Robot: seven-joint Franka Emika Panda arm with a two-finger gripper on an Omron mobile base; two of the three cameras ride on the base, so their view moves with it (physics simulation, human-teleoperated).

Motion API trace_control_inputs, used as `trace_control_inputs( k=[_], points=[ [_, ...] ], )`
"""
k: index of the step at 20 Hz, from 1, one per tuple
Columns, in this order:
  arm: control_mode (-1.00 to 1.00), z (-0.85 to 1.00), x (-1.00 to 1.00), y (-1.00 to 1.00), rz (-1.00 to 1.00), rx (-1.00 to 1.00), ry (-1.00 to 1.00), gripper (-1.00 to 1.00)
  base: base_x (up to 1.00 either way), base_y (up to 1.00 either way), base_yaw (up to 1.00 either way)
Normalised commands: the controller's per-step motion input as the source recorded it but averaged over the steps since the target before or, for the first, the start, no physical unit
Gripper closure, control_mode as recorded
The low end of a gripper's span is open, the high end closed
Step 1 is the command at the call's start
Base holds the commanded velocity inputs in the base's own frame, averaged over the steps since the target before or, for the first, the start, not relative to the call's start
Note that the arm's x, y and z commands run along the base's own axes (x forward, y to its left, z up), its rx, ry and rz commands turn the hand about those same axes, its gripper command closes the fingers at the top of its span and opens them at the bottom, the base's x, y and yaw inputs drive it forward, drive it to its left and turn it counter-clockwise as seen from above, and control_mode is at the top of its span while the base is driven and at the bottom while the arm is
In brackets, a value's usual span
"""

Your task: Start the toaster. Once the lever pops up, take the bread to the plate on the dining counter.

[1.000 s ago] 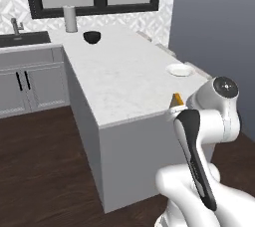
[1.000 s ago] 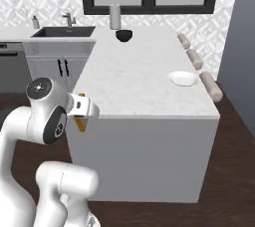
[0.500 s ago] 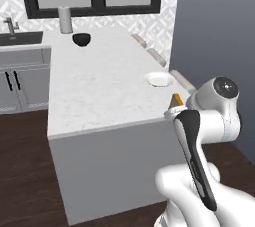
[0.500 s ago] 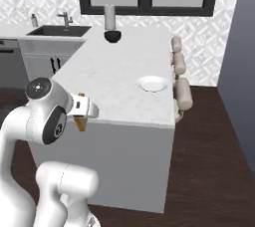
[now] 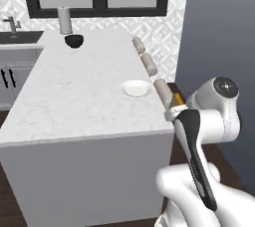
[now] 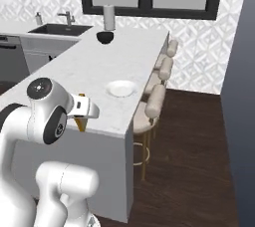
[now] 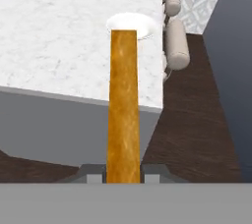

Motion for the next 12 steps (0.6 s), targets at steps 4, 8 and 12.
trace_control_inputs(
  k=[4,8,12],
  points=[
    [1.0,0.0,0.0,0.0,0.0,0.0,0.0,1.0,0.28,-0.92,0.35],
    [1.0,0.0,0.0,0.0,0.0,0.0,0.0,1.0,0.29,-0.99,0.46],
    [1.0,0.0,0.0,0.0,0.0,0.0,0.0,1.0,0.14,-1.0,0.54]
  ],
)
